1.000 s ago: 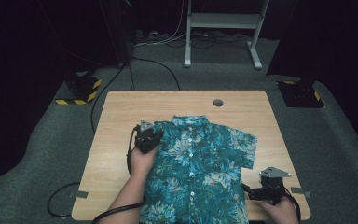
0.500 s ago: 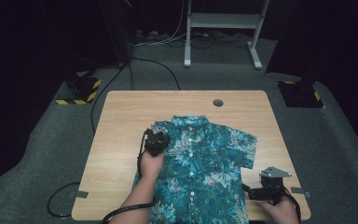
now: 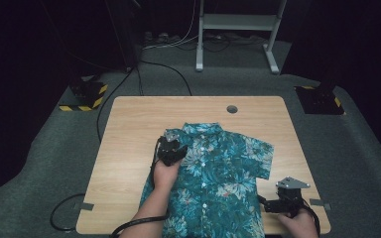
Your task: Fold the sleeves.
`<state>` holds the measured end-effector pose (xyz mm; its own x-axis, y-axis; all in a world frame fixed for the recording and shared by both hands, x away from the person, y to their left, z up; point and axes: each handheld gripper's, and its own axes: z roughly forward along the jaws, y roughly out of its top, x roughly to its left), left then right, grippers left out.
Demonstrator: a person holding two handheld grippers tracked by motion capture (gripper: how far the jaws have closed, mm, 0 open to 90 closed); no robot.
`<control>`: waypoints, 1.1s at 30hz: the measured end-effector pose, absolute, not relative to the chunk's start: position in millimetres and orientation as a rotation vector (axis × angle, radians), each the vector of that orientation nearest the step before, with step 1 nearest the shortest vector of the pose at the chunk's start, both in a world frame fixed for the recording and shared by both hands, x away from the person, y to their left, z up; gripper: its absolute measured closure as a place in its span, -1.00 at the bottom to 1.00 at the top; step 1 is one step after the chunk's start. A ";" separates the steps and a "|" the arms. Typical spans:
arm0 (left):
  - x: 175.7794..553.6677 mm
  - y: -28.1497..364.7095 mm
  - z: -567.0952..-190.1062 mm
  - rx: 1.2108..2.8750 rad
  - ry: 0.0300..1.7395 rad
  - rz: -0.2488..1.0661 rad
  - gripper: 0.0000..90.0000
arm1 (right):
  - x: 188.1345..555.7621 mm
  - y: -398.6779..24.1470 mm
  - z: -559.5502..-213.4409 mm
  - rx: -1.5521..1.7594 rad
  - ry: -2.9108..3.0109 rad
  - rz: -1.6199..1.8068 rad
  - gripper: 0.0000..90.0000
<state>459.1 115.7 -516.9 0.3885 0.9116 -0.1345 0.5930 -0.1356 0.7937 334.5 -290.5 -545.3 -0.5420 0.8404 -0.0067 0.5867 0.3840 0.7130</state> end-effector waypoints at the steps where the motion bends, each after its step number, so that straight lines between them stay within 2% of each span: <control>1: 459.7 115.8 -515.0 1.835 1.301 0.491 0.18 | 334.4 -290.4 -545.2 1.240 2.280 0.951 -1.00; 9: 462.3 116.0 -501.3 1.819 1.272 0.486 -0.25 | 334.4 -290.3 -545.2 1.239 2.281 0.950 -1.00; 15: 461.6 117.3 -490.2 1.818 1.232 0.499 -0.44 | 334.4 -290.3 -545.2 1.239 2.281 0.950 -1.00; 24: 458.3 120.4 -477.2 1.825 1.201 0.516 -0.85 | 334.4 -290.3 -545.2 1.239 2.281 0.949 -1.00; 27: 456.5 122.3 -475.0 1.823 1.189 0.510 -0.92 | 334.4 -290.3 -545.2 1.239 2.281 0.949 -1.00; 33: 450.9 126.9 -471.9 1.838 1.141 0.497 -0.91 | 334.4 -290.3 -545.2 1.239 2.281 0.949 -1.00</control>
